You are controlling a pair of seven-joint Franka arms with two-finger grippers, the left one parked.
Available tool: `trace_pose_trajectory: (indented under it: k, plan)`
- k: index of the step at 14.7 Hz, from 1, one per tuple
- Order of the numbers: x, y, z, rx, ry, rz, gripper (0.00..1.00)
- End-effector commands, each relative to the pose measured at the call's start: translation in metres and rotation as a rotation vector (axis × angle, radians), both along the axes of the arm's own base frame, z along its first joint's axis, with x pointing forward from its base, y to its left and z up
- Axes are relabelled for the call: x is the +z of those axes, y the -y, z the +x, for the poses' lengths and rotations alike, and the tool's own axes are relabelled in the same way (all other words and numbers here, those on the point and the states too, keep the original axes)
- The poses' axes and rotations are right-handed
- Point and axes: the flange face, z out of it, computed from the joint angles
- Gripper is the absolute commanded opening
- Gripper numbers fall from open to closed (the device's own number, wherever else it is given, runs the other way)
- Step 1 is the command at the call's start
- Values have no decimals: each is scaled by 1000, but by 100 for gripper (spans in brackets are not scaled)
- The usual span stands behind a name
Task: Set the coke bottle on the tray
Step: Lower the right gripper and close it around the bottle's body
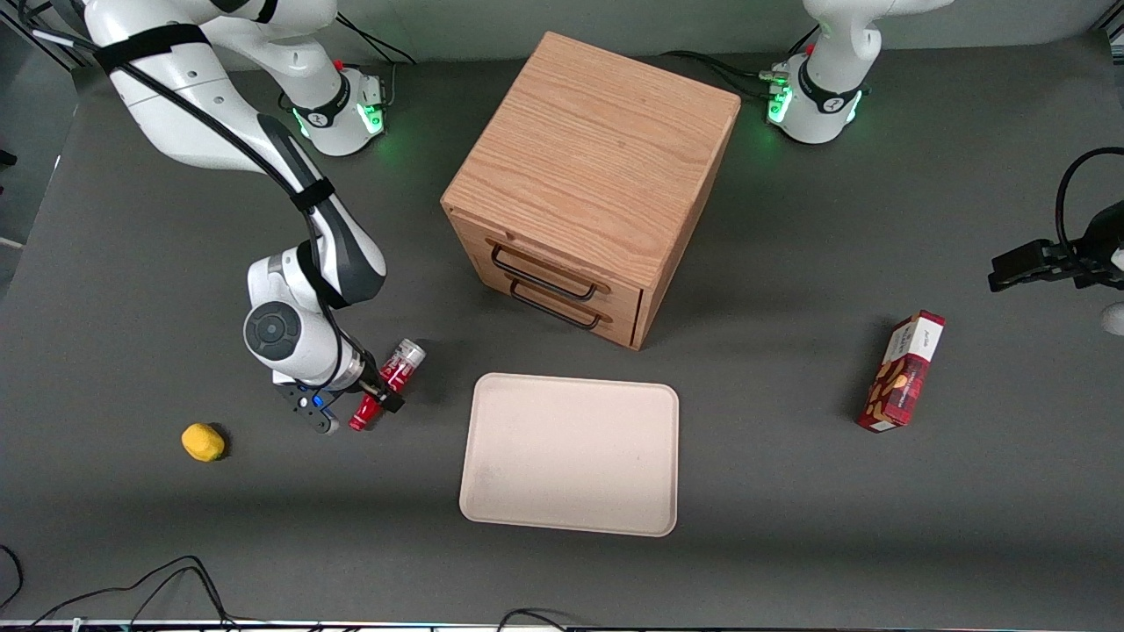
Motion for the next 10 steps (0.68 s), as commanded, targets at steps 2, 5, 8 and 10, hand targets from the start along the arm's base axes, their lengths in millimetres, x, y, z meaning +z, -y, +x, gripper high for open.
trace_pose_trajectory:
  k: [2, 5, 8, 10]
  plan:
    - [-15, -10, -2, -27, 22, -15, 100]
    - [-29, -10, -2, -33, 23, -16, 100]
    - [-35, -10, -3, -22, 24, -34, 98]
    - [-38, -10, -4, -23, 22, -33, 98]
